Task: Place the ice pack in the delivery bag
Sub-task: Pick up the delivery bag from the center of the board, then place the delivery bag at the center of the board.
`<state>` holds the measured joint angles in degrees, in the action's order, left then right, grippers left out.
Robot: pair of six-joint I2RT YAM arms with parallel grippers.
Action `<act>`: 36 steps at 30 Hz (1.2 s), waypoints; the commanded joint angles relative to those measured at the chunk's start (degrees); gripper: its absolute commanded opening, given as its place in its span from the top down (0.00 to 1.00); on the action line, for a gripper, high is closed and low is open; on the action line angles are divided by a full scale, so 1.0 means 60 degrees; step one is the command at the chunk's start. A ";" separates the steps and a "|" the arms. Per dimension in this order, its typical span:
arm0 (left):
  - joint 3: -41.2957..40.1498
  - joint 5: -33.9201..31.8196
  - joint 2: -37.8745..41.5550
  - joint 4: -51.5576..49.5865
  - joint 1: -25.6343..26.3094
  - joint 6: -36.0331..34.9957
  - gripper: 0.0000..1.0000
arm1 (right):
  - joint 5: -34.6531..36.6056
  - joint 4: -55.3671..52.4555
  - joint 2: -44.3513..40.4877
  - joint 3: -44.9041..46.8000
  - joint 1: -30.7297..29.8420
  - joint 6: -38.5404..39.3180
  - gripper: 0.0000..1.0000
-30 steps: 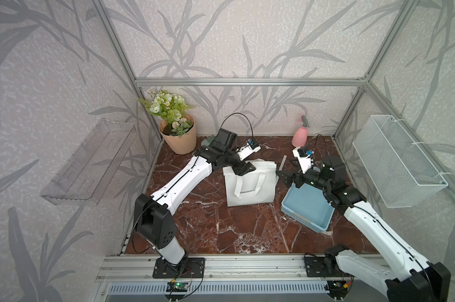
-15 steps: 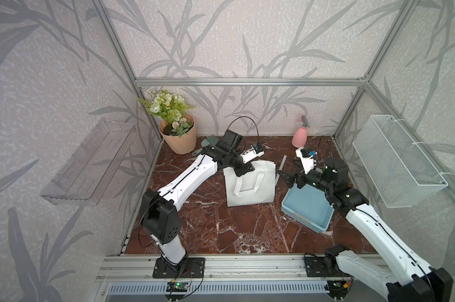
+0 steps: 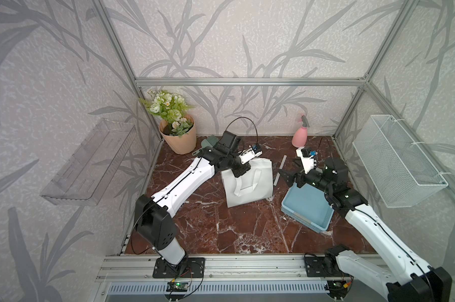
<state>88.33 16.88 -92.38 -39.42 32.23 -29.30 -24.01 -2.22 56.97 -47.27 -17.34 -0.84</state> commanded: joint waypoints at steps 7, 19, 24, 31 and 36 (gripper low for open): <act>-0.0697 -0.3366 0.1629 0.1223 -0.1426 0.0961 1.00 | -0.0164 0.0937 0.0345 0.0108 0.0045 -0.0456 0.01; -0.1789 -0.5018 0.2167 0.3303 -0.4909 0.2100 1.00 | -0.0183 0.1173 0.0519 0.0128 0.0034 -0.0773 0.01; -0.1711 -0.4793 0.1629 0.3343 -0.5498 0.2321 1.00 | -0.0204 0.1219 0.0579 0.0143 0.0034 -0.0861 0.01; -0.1733 -0.5057 0.1191 0.3406 -0.5801 0.2665 0.99 | -0.0159 0.1219 0.0582 0.0157 0.0034 -0.0841 0.01; -0.1847 -0.5294 0.1213 0.3521 -0.5800 0.2751 0.35 | -0.0034 0.1161 0.0540 0.0151 0.0035 -0.0788 0.01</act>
<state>76.71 -13.28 -86.13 -21.91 -2.33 -13.80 -24.45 3.33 60.42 -46.74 -17.28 -5.54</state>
